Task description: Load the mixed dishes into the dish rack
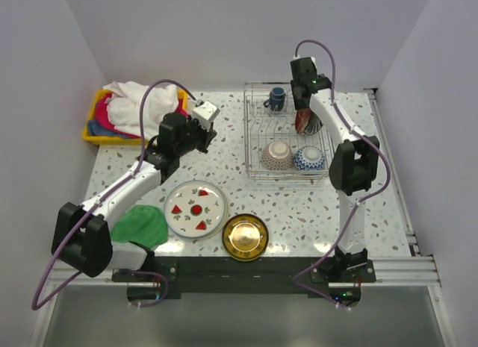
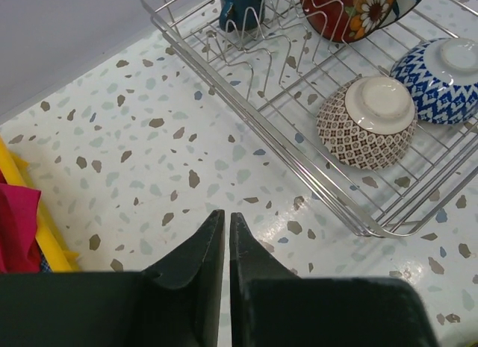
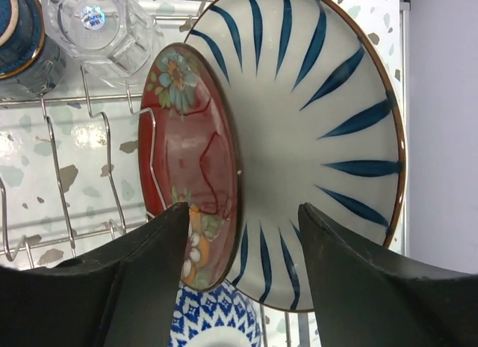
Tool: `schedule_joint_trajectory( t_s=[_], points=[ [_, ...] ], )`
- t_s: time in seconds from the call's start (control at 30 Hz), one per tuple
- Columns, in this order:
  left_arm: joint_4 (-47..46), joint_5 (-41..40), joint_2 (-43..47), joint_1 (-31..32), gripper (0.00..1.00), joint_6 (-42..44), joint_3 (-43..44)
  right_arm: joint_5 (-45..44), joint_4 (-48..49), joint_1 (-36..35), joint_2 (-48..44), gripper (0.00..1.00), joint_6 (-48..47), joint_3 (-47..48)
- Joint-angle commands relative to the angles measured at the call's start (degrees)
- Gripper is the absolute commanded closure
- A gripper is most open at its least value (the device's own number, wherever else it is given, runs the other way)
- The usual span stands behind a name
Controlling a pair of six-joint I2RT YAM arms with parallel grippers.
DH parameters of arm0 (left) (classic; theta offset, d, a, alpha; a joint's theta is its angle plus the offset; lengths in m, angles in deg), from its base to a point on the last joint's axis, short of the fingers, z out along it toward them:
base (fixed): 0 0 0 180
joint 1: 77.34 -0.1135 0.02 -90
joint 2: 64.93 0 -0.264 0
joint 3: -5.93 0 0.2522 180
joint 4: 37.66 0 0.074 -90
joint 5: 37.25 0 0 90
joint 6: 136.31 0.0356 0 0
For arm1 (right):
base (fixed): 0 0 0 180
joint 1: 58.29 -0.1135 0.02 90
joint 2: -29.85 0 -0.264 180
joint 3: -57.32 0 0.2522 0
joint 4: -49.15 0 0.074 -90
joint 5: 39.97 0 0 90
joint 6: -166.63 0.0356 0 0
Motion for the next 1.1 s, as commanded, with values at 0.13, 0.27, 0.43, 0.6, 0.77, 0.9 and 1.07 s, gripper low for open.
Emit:
schedule_joint_trajectory(
  t_s=[0.13,0.27,0.43,0.6,0.77,0.9,1.07],
  points=[
    [6.05,13.5,2.88,0.12,0.8,8.05,-3.56,3.99,-5.31,0.11,-15.79,0.29,-0.81,-4.83],
    [14.94,23.71,0.6,0.56,0.9,17.2,-4.35,8.55,-6.2,-0.07,-24.84,0.26,-1.08,-16.22],
    [24.79,28.65,-2.84,6.08,1.0,28.19,-4.79,25.68,-3.57,-1.21,-40.04,0.3,-1.25,-33.29],
    [24.19,27.43,-2.4,13.38,1.0,31.54,-7.95,30.8,2.32,-7.44,-51.3,0.49,1.02,-50.09],
    [21.64,28.56,-2.84,16.03,1.0,29.26,-9.88,26.76,1.28,-8.68,-50.27,1.0,9.71,-53.18],
    [21.2,29.62,-2.93,17.08,1.0,29.43,-11.99,34.82,-0.67,-9.03,-50.08,1.0,13.42,-58.43],
    [20.76,28.13,-3.1,20.59,1.0,33.64,-14.98,44.58,4.78,-15.26,-56.22,0.67,21.39,-72.32]
  ],
)
